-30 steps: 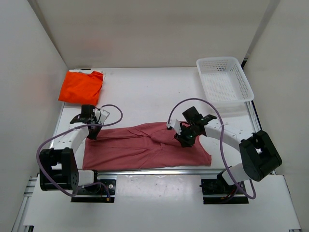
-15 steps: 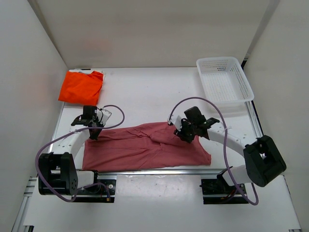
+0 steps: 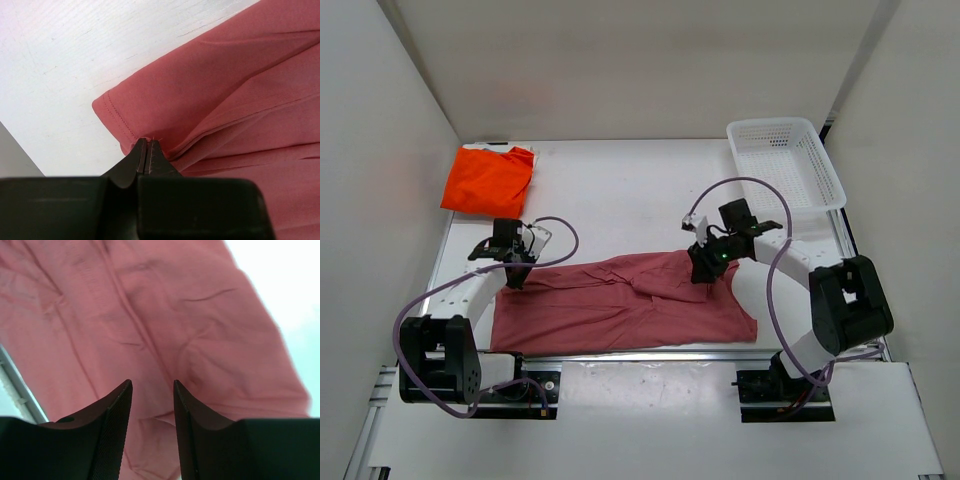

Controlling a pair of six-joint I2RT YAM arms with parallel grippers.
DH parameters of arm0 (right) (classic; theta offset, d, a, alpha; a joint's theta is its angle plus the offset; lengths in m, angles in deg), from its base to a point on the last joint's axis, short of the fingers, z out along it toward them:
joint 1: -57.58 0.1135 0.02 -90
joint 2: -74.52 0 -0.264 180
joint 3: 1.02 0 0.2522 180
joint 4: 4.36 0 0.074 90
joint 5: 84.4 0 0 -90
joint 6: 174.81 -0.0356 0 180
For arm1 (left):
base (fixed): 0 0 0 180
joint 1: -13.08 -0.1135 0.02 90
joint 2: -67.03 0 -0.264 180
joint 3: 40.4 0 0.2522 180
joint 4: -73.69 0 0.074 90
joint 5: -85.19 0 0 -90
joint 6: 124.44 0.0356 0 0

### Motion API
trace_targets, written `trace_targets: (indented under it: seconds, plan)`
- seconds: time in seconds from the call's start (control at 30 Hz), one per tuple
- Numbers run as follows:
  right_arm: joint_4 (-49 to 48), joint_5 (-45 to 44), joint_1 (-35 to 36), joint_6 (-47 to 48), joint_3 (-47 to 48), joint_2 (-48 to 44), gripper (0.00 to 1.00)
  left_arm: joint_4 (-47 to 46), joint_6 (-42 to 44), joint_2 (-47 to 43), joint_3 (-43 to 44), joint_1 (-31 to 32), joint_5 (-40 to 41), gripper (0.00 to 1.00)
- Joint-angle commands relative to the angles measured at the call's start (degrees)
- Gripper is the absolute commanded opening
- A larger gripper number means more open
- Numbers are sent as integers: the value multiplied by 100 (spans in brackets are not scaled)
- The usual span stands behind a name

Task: Fold and stack the t-shirts
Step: Fold the other side of the tshirt into a rectangle

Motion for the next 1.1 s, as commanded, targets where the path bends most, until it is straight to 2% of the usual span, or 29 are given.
trace_targets:
  seconds: [0.0,0.07,0.17,0.3,0.43,0.53,0.63,0.73,0.8,0.93,1.07]
  plan:
    - [188,321,72,40,-129,76,46,-99,-87,-178,-116,20,-46,0]
    - [100,138,-16,4,-235,112,52,-100,-130,-205,-151,28,-45,0]
    - [117,127,-182,-206,-148,313,55,-135,-139,-214,-178,-6,-63,0]
    - [126,21,-236,-304,-42,437,56,-152,-219,-214,-204,37,-98,0]
    - [424,-57,-25,38,-129,507,53,-170,-192,-258,-221,-15,-80,0]
    - [381,-13,159,75,-183,341,38,-179,-228,-301,-204,-50,-63,0]
    - [363,39,178,4,-191,244,15,-152,-236,-319,-265,-77,-54,0]
    - [407,22,55,-57,-121,147,3,-170,-210,-354,-222,-94,-19,0]
    - [416,4,-42,-110,-43,94,0,-231,-192,-310,-213,-86,-54,0]
    - [635,4,-462,-145,537,129,1,-276,-131,-126,128,-121,-45,0]
    - [470,-30,-798,-295,1791,488,0,-713,-236,514,814,-191,-1,0]
